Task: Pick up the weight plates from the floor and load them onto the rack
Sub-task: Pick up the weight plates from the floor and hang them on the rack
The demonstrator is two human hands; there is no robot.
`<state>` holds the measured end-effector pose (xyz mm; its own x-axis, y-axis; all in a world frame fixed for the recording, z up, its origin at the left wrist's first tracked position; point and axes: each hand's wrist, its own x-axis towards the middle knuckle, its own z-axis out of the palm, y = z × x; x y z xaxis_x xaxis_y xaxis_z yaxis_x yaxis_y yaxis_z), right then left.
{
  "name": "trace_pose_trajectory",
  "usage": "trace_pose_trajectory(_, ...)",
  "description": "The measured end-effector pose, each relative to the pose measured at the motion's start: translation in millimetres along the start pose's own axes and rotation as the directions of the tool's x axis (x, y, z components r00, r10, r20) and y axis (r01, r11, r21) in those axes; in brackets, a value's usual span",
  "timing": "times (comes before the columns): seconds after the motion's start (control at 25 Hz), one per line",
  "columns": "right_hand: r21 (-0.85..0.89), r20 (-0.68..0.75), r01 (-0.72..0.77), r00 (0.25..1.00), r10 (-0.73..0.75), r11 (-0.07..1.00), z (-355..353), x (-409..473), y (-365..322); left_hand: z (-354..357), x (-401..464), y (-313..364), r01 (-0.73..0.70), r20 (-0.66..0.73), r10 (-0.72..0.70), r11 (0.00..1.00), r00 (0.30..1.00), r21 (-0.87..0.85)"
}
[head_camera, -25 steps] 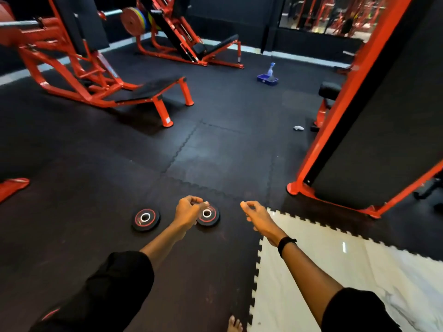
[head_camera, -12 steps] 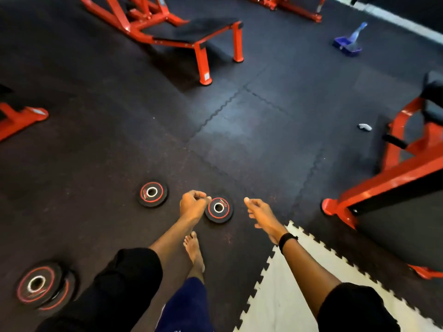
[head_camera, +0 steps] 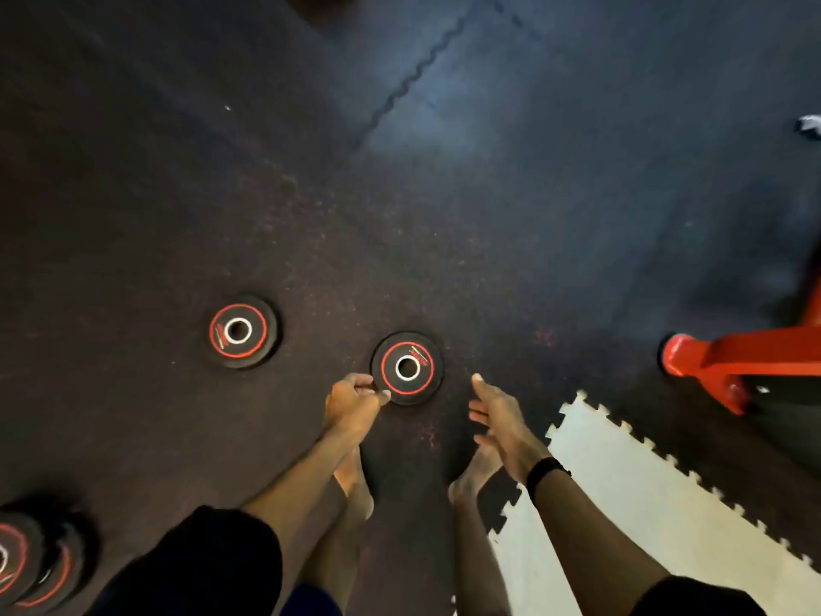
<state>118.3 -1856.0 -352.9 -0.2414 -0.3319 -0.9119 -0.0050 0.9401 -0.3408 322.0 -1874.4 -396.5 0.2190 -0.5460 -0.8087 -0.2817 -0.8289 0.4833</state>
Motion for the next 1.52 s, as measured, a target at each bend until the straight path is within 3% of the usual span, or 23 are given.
trace_pose_trajectory(0.12, -0.019, -0.007, -0.055, 0.998, 0.055, 0.998, 21, 130, 29, 56, 108, -37, 0.051, -0.009, -0.05, 0.997, 0.999, 0.057)
trace_pose_trajectory(0.32, -0.125, -0.017, 0.044, 0.999, -0.047, 0.991, 54, 319, 74, 140, 265, -103, 0.125, -0.011, -0.125, 0.984, 0.992, 0.126)
trace_pose_trajectory(0.48, -0.234, -0.049, 0.075, 0.995, -0.089, 0.969, 76, 408, 108, 173, 326, -138, 0.114, -0.201, -0.06, 0.957, 0.978, 0.266)
trace_pose_trajectory(0.6, -0.324, -0.124, 0.073, 0.985, -0.119, 0.943, 81, 426, 117, 183, 339, -142, 0.144, -0.253, -0.079, 0.957, 0.964, 0.252)
trace_pose_trajectory(0.8, -0.27, -0.119, 0.121, 0.98, -0.158, 0.955, 82, 426, 111, 188, 342, -141, 0.103, -0.228, -0.044, 0.962, 0.973, 0.254)
trace_pose_trajectory(1.04, -0.315, -0.141, 0.098, 0.979, -0.149, 0.944, 95, 421, 118, 194, 341, -146, 0.084, -0.253, 0.024, 0.908, 0.967, 0.41)
trace_pose_trajectory(1.2, -0.374, -0.202, 0.178, 0.942, -0.268, 0.91, 104, 422, 127, 188, 355, -148, 0.049, -0.217, 0.063, 0.879, 0.974, 0.475)
trace_pose_trajectory(1.36, -0.348, -0.168, 0.112, 0.969, -0.18, 0.931, 98, 424, 114, 184, 356, -135, 0.068, -0.178, 0.032, 0.845, 0.984, 0.53)
trace_pose_trajectory(1.52, -0.474, -0.114, 0.012, 0.991, -0.075, 0.881, 106, 420, 97, 180, 353, -128, 0.107, -0.122, -0.047, 0.825, 0.991, 0.554)
